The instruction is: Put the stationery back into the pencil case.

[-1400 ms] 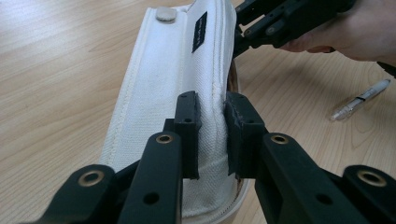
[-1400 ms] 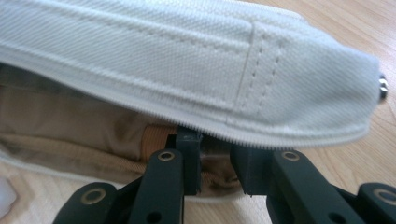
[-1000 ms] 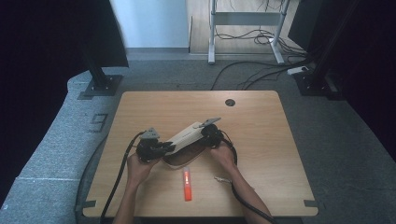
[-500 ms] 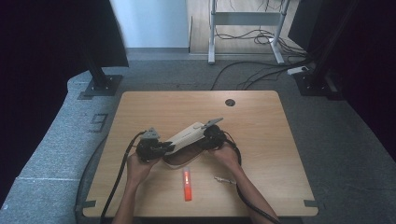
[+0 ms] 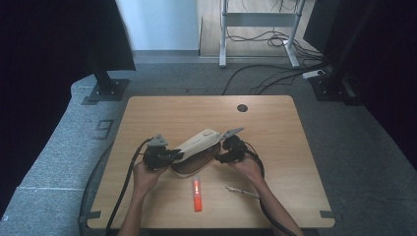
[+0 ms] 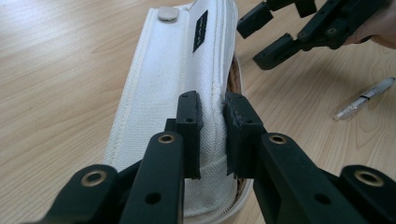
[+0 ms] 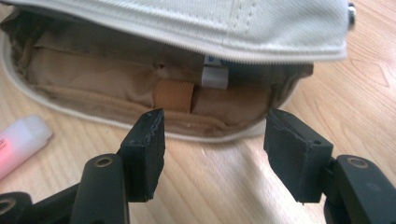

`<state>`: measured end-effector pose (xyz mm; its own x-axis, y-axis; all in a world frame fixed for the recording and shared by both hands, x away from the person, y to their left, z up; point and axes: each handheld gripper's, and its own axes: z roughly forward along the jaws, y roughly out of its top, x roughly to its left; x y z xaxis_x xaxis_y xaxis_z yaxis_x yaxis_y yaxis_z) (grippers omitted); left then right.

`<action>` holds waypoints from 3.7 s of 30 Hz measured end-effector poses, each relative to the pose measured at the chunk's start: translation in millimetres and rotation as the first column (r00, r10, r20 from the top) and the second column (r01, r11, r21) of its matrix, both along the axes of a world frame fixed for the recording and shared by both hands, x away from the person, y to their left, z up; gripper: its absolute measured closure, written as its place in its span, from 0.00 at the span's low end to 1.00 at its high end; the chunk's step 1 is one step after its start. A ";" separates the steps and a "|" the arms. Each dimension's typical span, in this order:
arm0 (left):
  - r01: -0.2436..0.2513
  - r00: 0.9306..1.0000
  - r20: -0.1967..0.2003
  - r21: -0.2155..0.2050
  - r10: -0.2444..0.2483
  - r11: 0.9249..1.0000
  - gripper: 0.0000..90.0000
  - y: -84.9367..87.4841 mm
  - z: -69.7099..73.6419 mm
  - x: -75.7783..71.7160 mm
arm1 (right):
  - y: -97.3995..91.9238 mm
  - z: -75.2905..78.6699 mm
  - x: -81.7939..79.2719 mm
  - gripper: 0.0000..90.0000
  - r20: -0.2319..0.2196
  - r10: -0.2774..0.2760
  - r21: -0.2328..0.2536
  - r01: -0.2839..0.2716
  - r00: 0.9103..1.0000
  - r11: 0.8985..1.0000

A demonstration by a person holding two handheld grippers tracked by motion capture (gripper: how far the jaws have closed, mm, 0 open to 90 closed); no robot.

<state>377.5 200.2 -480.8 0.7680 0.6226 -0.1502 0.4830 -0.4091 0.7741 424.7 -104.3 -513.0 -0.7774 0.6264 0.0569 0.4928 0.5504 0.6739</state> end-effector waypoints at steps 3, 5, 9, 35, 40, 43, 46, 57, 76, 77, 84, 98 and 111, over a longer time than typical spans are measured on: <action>0.000 1.000 -0.003 -0.005 0.000 1.000 0.86 0.5 -0.2 0.3 | -6.1 0.6 -3.4 0.42 0.006 0.007 0.005 -0.007 1.000 1.000; 0.000 1.000 -0.003 -0.005 -0.001 1.000 0.86 0.7 -0.3 0.4 | -10.3 1.5 -6.4 0.41 0.004 0.005 0.012 -0.005 1.000 1.000; 0.001 1.000 -0.005 -0.005 -0.001 1.000 0.86 0.7 -0.4 0.4 | -19.1 3.9 -11.8 0.41 0.005 0.004 0.020 -0.004 1.000 1.000; 0.009 1.000 -0.011 -0.001 -0.009 1.000 0.85 1.3 0.2 -0.6 | -65.7 9.5 -56.1 0.40 0.001 0.010 0.068 -0.011 1.000 0.998; 0.009 1.000 -0.012 -0.003 -0.009 1.000 0.85 1.6 0.2 -0.4 | -77.2 7.6 -68.3 0.44 -0.004 0.011 0.069 -0.011 1.000 0.998; 0.010 1.000 -0.013 -0.004 -0.010 1.000 0.85 1.6 0.1 -0.4 | -84.2 6.3 -75.6 0.46 -0.012 0.007 0.075 -0.006 1.000 0.997; 0.009 1.000 -0.013 -0.003 -0.009 1.000 0.85 1.3 0.2 -0.6 | -90.2 3.5 -83.2 0.47 -0.013 0.005 0.073 -0.004 1.000 0.997; 0.012 1.000 -0.017 -0.003 -0.012 1.000 0.85 1.4 -0.1 -0.4 | -107.6 -7.1 -107.3 0.51 -0.029 0.015 0.073 -0.013 0.999 0.997; 0.012 1.000 -0.018 0.000 -0.012 1.000 0.85 1.1 0.3 -1.1 | -110.4 -24.7 -136.3 0.72 -0.002 0.075 0.011 -0.075 0.997 0.997; 0.013 1.000 -0.017 0.001 -0.013 1.000 0.85 1.1 0.3 -1.2 | -109.5 -25.5 -136.7 0.73 0.002 0.081 0.000 -0.081 0.997 0.997; 0.014 1.000 -0.018 0.000 -0.014 1.000 0.85 1.3 0.6 -1.2 | -107.8 -26.8 -138.4 0.85 0.022 0.087 -0.009 -0.087 0.996 0.996; 0.015 1.000 -0.015 0.001 -0.015 1.000 0.85 1.6 0.6 -1.3 | -105.9 -16.8 -135.4 0.87 0.021 0.056 0.045 -0.057 0.998 0.997; 0.011 1.000 -0.011 -0.001 -0.011 1.000 0.85 1.6 0.9 -1.5 | -110.3 -2.0 -125.5 0.87 0.045 0.023 0.093 -0.027 0.999 0.995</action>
